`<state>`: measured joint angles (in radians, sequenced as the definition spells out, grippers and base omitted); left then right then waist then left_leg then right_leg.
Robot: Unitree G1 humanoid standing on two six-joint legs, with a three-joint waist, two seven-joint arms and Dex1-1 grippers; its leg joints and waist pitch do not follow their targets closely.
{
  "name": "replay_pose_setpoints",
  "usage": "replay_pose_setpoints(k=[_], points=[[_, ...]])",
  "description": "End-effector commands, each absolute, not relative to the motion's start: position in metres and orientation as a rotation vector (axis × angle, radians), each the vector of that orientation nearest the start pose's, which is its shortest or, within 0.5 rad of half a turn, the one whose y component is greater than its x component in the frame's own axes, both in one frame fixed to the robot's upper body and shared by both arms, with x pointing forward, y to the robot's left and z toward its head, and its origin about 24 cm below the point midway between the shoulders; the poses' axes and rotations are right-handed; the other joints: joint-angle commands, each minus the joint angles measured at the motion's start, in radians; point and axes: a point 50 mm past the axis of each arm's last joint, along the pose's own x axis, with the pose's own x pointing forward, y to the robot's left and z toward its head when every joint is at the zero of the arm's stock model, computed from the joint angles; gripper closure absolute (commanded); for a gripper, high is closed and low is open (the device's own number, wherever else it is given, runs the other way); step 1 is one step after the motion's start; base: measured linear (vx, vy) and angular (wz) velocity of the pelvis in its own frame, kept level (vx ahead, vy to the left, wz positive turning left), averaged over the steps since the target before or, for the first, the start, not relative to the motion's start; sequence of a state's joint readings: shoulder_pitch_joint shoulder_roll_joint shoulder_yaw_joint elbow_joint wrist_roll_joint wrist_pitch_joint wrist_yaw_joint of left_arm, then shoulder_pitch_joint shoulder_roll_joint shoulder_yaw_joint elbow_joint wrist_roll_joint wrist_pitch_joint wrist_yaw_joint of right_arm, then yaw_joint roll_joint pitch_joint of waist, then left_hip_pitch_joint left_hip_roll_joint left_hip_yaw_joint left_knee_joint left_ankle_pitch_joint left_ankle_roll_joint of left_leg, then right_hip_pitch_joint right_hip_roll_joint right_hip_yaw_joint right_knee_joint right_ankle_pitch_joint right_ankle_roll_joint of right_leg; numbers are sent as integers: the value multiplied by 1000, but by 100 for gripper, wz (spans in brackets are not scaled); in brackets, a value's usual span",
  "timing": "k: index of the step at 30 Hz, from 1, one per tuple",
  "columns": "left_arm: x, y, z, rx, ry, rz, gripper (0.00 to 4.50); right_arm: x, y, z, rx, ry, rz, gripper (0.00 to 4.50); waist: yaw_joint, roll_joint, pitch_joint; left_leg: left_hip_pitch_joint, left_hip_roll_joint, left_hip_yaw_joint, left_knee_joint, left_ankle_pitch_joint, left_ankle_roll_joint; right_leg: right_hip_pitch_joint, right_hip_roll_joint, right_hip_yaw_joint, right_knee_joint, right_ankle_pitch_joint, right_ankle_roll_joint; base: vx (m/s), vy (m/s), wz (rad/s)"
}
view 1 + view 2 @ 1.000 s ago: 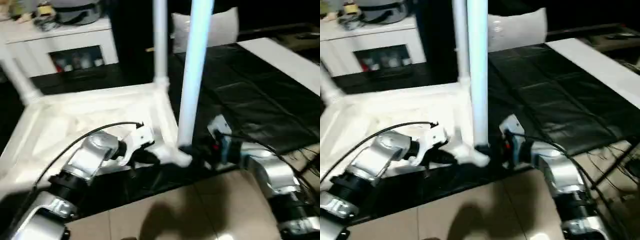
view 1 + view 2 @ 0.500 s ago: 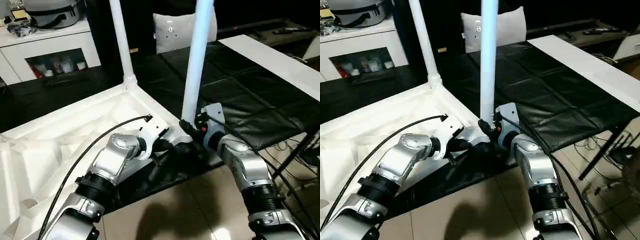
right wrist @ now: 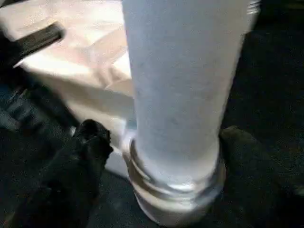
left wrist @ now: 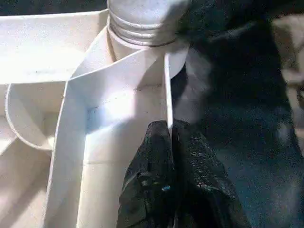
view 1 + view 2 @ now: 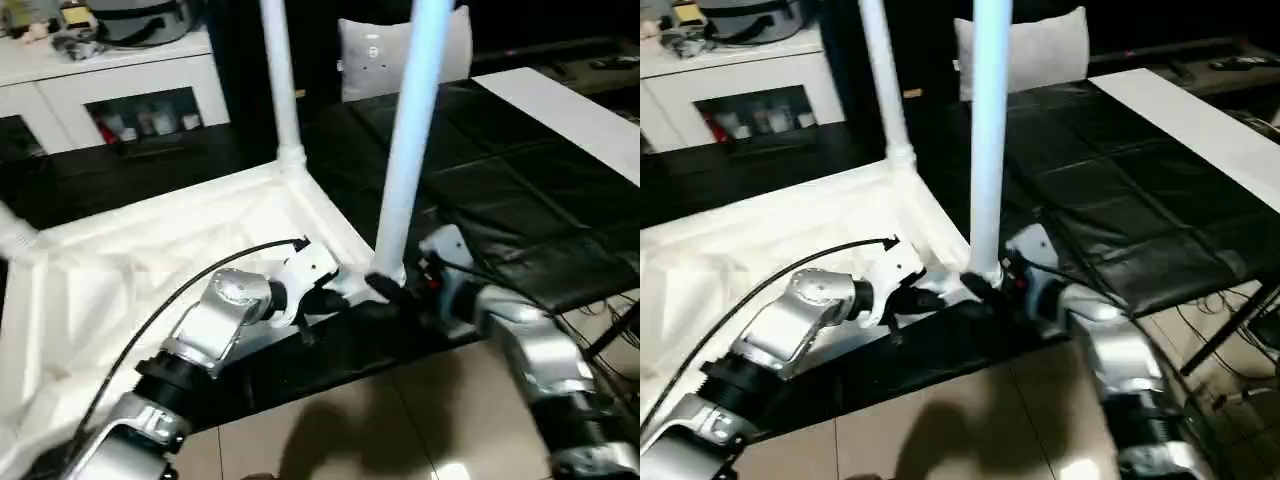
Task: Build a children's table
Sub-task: Rotate leg to tighten
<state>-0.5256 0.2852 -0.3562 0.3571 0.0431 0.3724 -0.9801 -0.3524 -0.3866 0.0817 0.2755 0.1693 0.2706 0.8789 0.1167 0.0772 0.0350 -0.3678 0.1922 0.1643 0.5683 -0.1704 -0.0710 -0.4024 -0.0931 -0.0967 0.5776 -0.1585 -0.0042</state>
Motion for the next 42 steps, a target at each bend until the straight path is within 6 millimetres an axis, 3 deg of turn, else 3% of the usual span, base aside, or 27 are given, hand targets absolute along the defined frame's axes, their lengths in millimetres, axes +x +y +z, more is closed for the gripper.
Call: replay_pose_setpoints(k=[1,5,9,15,19,28,38,41,42], points=[[296,94,42,442,527,-1320,450,296,-170,64,-158,276,980,32,1,-11,-58,3,29,-4,-59,-259,65,56,-52,41,-72,-311,-165,0,0,0],[293,102,41,507,547,-1391,450,290,-177,68,-195,284,1095,32,3,-16,-57,5,31,-4,-59,-269,66,54,-53,42,-73,-337,-165,0,0,0],[286,110,41,561,569,-1514,450,284,-176,74,-134,320,1238,71,10,-18,-58,3,34,-4,-59,-257,79,55,-53,42,-69,-330,-173,0,0,0],[282,113,43,576,583,-1589,450,281,-173,74,-104,343,1327,133,28,-24,-61,7,37,-1,-55,-226,77,51,-56,45,-63,-302,-193,0,0,0],[282,114,44,582,587,-1618,450,281,-170,75,-90,347,1359,162,32,-23,-61,5,35,-1,-55,-222,72,52,-57,45,-61,-302,-191,0,0,0],[282,114,45,589,586,-1636,450,281,-163,72,-68,355,1396,245,33,-24,-62,4,34,-2,-55,-218,66,53,-56,44,-62,-318,-181,0,0,0],[283,114,45,552,609,-1595,450,275,-157,72,-15,350,1426,257,33,-23,-63,5,35,-1,-53,-210,66,53,-55,44,-60,-307,-185,0,0,0],[287,109,44,499,618,-1513,450,280,-153,68,-11,357,1326,257,30,-22,-59,5,34,-2,-58,-224,58,52,-56,44,-64,-340,-181,0,0,0],[291,103,44,429,610,-1431,450,291,-147,64,-20,347,1180,257,26,-22,-54,5,31,-2,-60,-253,47,51,-55,41,-71,-398,-165,0,0,0]])
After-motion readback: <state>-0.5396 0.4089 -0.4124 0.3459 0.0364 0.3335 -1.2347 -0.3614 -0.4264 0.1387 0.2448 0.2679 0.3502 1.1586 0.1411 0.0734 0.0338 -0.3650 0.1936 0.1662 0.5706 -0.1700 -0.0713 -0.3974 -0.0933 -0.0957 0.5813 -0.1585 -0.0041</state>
